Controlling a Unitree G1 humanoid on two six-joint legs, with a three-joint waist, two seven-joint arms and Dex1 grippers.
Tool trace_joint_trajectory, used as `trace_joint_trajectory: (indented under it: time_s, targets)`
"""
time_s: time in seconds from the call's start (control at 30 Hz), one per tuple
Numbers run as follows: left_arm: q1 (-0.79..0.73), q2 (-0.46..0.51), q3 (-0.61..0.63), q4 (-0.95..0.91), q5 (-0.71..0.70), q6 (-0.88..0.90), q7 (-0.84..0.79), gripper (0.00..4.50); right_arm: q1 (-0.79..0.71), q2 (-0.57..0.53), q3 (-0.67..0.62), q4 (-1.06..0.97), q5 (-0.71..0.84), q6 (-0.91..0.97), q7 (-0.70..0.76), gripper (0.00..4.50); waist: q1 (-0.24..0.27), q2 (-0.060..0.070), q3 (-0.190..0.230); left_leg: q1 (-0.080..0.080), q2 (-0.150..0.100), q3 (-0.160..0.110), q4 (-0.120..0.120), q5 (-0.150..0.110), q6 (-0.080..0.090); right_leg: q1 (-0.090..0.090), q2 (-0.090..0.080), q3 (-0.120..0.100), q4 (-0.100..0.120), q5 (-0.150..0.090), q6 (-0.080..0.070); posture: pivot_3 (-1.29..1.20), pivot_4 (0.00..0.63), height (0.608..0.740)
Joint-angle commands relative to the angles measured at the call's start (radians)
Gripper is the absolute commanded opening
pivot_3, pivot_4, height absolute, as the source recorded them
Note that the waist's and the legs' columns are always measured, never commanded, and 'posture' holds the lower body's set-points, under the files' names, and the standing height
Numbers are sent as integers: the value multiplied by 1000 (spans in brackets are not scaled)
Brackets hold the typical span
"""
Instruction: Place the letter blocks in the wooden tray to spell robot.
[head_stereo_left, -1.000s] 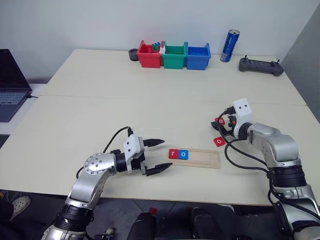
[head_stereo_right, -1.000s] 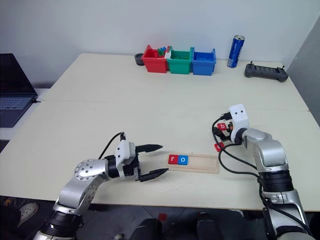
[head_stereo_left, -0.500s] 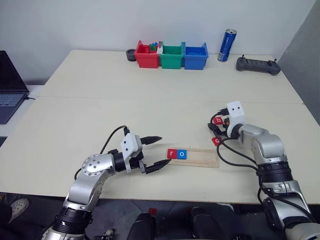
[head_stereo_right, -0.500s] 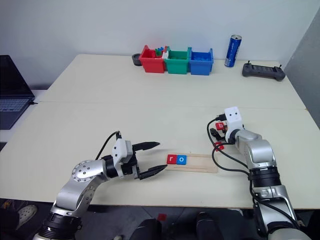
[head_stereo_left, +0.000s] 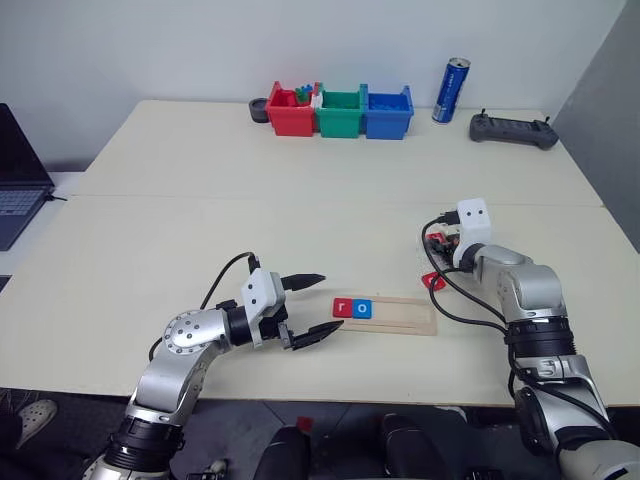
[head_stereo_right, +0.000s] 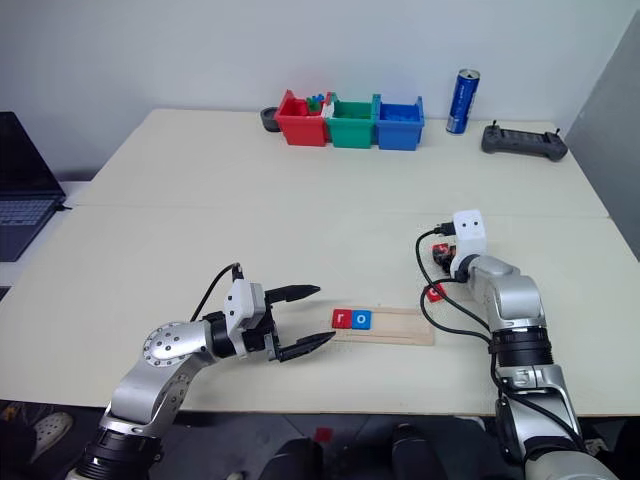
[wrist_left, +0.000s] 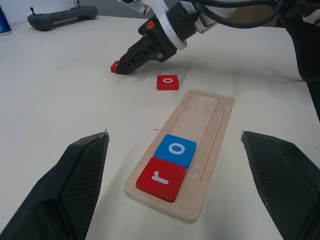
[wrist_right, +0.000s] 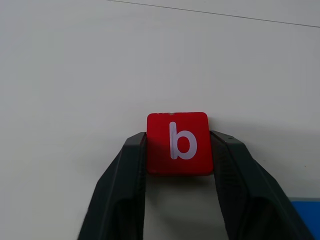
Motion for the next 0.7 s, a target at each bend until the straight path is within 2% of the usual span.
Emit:
trace_joint_trajectory:
  time_s: [0.03,0.33,0.5,0.7]
  targets:
    - [-3,6,3,-31,-14,-9,-8,4500,-11,2,-6,-11,3,2,11,1451,0,0,0,0,0,0,0,0,0,0,0,0,0,0,0,0,150,740]
    - [1,4,-1,-38,-15,-6,-10,4500,-5,-36,3,-177,12,98,36,1451,0,0,0,-3,0,0,0,0,0,-4,0,0,1,0,0,0,150,740]
    - [18,6,-4,-50,-21,-6,-21,4500,67,-130,-29,-439,54,311,69,1451,3,0,0,-11,0,0,0,0,0,-12,0,0,1,0,0,0,150,740]
    - [24,5,-6,-40,-20,-15,-31,4500,173,-199,-126,-662,114,504,86,1451,7,0,0,-12,0,0,0,0,0,-12,0,0,1,0,0,0,150,740]
